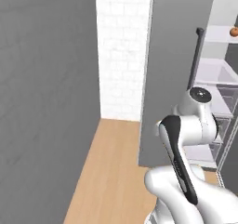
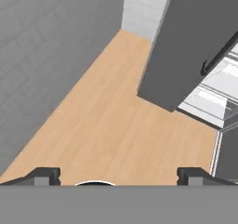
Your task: Place one onion and one chicken drumstick in each tupperware on the nearby counter, to pack two identical lunches.
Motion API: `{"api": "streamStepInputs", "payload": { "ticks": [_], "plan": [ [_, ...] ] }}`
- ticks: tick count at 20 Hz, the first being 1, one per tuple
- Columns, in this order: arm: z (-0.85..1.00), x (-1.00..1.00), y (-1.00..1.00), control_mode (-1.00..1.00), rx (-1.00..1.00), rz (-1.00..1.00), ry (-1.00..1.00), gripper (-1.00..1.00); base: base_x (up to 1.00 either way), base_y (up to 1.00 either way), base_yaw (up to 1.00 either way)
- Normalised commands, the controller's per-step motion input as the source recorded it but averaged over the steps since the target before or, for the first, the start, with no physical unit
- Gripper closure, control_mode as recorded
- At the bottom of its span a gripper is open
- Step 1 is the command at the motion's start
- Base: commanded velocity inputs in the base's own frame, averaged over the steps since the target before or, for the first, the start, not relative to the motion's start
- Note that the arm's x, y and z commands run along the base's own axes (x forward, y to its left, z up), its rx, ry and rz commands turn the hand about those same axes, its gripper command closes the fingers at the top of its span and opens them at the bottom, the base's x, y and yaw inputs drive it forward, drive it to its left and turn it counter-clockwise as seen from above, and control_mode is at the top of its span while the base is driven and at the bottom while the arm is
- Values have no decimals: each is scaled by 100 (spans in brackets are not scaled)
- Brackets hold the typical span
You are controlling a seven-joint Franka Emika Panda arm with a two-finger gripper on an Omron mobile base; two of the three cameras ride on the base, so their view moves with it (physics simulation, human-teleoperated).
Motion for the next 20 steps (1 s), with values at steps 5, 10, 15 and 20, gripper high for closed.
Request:
{"api": "streamStepInputs", "payload": {
  "ticks": [5,10,15,20],
  "plan": [
    [0,0,0,100,0,0,0,-100,59,-10,-65],
    [0,0,0,100,0,0,0,-100,88,-89,-30],
    [0,0,0,100,0,0,0,-100,43,-69,-23],
    [0,0,0,100,0,0,0,-100,30,0,-23]
  ]
}}
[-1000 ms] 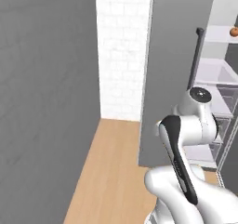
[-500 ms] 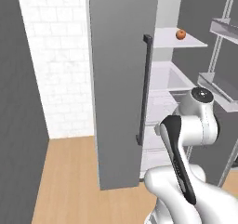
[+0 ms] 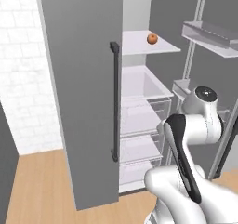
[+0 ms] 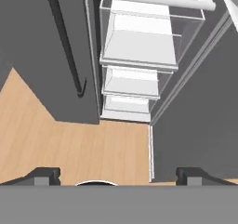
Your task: Place one onion and one chicken drumstick in each tupperware on the nearby counter, to pack two identical lunches.
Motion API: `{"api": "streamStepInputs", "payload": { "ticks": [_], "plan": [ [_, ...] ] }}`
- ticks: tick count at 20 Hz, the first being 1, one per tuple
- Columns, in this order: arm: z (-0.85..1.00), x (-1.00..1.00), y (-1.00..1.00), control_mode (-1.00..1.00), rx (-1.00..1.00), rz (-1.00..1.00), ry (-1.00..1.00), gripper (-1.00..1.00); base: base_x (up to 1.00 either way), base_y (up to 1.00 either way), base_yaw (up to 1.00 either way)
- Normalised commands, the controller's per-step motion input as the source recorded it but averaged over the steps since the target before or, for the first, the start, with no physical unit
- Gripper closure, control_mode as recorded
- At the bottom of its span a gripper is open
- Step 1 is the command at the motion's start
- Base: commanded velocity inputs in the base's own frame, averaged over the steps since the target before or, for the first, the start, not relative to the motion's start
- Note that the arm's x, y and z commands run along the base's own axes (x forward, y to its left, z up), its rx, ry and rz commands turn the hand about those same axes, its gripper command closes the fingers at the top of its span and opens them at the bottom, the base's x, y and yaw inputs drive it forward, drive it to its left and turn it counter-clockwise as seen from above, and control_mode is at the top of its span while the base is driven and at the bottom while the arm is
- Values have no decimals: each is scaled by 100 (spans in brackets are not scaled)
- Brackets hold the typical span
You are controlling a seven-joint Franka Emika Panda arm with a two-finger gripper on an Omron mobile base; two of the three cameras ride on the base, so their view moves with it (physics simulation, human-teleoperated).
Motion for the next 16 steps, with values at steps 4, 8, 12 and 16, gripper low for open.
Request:
{"api": "streamStepInputs", "payload": {
  "ticks": [4,8,12,16],
  "plan": [
    [0,0,0,100,0,0,0,-100,83,-1,-8],
    [0,0,0,100,0,0,0,-100,63,0,-2],
    [0,0,0,100,0,0,0,-100,13,-29,0],
    [0,0,0,100,0,0,0,-100,0,-52,0]
  ]
}}
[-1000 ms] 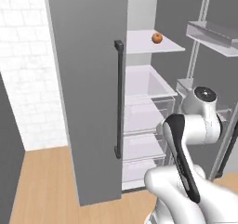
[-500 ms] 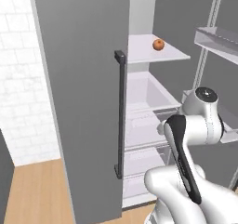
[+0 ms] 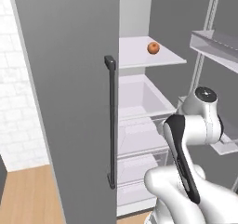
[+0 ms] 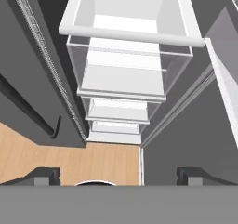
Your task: Place one onion and one chicken drumstick in each tupperware on the nearby counter, to pack two identical lunches.
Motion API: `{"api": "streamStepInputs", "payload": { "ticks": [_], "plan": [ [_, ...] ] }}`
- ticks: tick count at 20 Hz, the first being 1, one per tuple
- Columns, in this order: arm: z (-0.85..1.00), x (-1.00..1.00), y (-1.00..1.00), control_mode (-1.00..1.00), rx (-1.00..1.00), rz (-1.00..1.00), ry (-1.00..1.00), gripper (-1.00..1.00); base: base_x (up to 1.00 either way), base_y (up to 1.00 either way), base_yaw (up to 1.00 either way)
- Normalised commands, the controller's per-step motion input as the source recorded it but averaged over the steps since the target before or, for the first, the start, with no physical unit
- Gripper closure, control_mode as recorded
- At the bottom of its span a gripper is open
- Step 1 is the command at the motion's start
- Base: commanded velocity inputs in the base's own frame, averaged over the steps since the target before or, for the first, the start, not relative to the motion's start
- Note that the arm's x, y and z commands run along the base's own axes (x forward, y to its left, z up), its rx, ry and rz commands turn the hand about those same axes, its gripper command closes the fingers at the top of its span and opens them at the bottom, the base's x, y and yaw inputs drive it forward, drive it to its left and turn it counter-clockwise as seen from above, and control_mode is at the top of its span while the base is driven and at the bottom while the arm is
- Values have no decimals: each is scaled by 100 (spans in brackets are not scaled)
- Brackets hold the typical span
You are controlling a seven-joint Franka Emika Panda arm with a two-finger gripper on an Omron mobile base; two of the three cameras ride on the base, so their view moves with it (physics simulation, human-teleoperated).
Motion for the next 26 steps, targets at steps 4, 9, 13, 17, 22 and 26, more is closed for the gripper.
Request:
{"api": "streamStepInputs", "payload": {
  "ticks": [4,9,13,17,22,26],
  "plan": [
    [0,0,0,100,0,0,0,-100,33,-4,0],
    [0,0,0,100,0,0,0,-100,32,-30,0],
    [0,0,0,100,0,0,0,-100,24,-6,0],
    [0,0,0,100,0,0,0,-100,31,0,0],
    [0,0,0,100,0,0,0,-100,0,0,0],
    [4,0,2,-100,-3,0,-6,-100,0,0,0]
  ]
}}
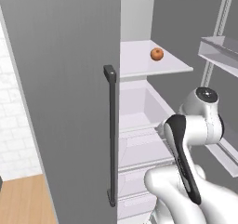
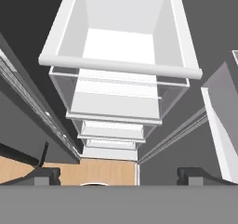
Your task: Place one onion and one chicken drumstick in each tupperware on the nearby counter, to pack two identical lunches.
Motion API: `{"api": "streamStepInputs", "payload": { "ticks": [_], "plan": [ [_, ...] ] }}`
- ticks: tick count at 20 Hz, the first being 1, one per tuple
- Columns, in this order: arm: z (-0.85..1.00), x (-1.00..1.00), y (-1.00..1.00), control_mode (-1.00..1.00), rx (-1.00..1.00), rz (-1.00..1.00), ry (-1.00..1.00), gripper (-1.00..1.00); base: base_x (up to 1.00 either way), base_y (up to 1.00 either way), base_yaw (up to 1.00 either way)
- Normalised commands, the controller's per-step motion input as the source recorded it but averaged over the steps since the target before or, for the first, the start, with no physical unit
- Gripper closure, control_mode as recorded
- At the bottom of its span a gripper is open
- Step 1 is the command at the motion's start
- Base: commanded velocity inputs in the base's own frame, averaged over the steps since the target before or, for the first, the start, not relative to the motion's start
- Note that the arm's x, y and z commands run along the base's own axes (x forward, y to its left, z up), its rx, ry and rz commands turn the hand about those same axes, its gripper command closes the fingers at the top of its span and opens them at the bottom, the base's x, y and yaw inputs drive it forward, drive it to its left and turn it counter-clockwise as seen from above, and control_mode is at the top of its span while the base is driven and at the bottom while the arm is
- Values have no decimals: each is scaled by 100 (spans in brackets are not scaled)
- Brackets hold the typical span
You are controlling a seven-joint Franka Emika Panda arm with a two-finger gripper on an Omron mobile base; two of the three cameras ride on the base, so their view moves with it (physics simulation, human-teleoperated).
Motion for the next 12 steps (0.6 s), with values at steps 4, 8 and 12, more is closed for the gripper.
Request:
{"api": "streamStepInputs", "payload": {
  "ticks": [4,8,12],
  "plan": [
    [41,1,20,-100,-25,9,-60,-100,0,0,0],
    [73,6,13,-100,-19,19,-62,-100,0,0,0],
    [100,6,-8,-100,7,7,-42,-100,0,0,0]
  ]
}}
